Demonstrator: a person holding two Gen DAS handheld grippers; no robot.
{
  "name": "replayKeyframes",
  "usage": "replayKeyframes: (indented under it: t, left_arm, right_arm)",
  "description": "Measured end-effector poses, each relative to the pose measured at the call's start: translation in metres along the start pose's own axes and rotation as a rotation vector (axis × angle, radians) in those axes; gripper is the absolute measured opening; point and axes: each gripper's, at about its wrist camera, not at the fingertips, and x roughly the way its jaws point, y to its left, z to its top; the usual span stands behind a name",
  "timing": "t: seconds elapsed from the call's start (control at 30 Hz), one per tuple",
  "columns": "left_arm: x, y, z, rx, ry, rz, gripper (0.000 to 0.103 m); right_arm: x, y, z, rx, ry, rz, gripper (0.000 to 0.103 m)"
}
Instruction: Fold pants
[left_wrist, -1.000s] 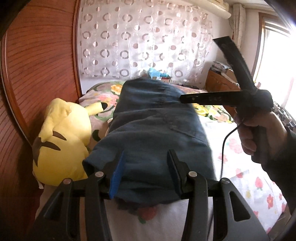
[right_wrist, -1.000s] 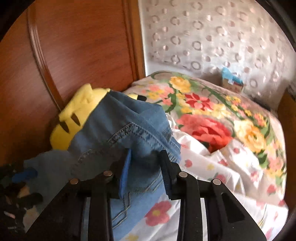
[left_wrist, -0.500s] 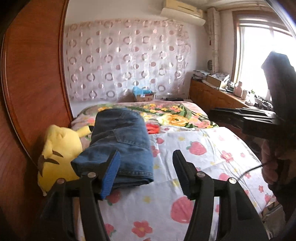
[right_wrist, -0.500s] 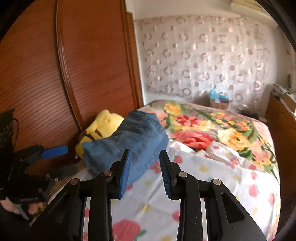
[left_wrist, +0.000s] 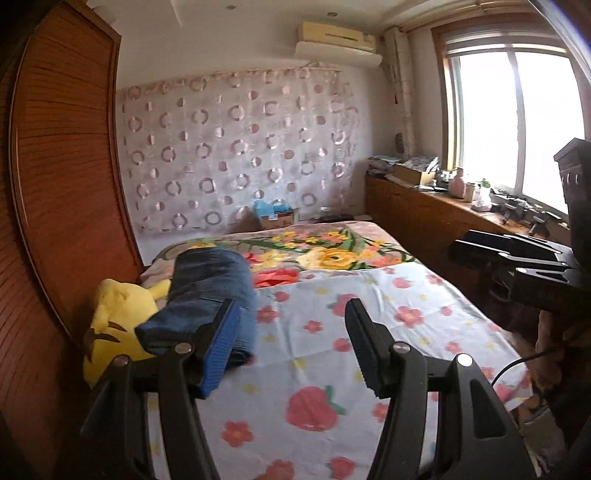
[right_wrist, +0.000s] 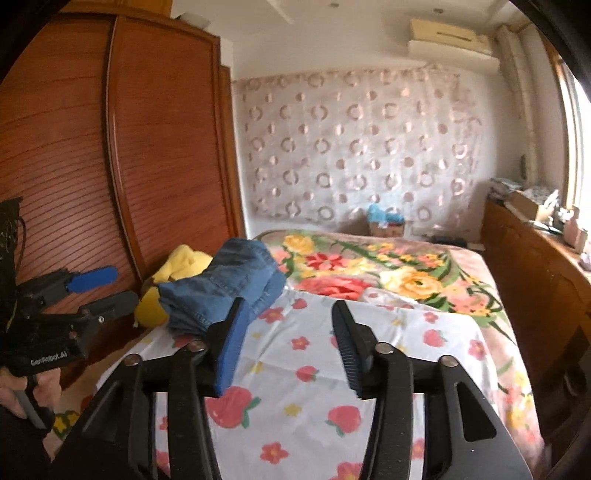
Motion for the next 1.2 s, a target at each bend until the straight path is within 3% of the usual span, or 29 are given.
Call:
replayKeyframes:
  t: [0.13,0.23,0.7,1.2]
  left_arm:
    - [-0.013,-0.016,-0.003,0.002,-0.008,-0.011,0.059]
    - [-0.021,-0.027,-0.006,0.003,-0.01,-0.007,0.059]
    - [-0.041,-0.045,-0.017,-0.018,-0.004,0.023,0.059]
    - [-0.042,-0.041,-0.021,-0.041,-0.004,0.041,0.059]
  right_arm:
    - [-0.025,-0.006,-0.008,0.015,-0.022,-0.053,0.072]
    - [-0.045,-0.01,-0.016,0.029,-0.039,-0.093,0.077]
    - [-0.091,-0.028,-0.049,0.064,-0.047,-0.136,0.08]
    - [-0.098,-0.037,-0.059,0.082,-0.051,-0.178,0.08]
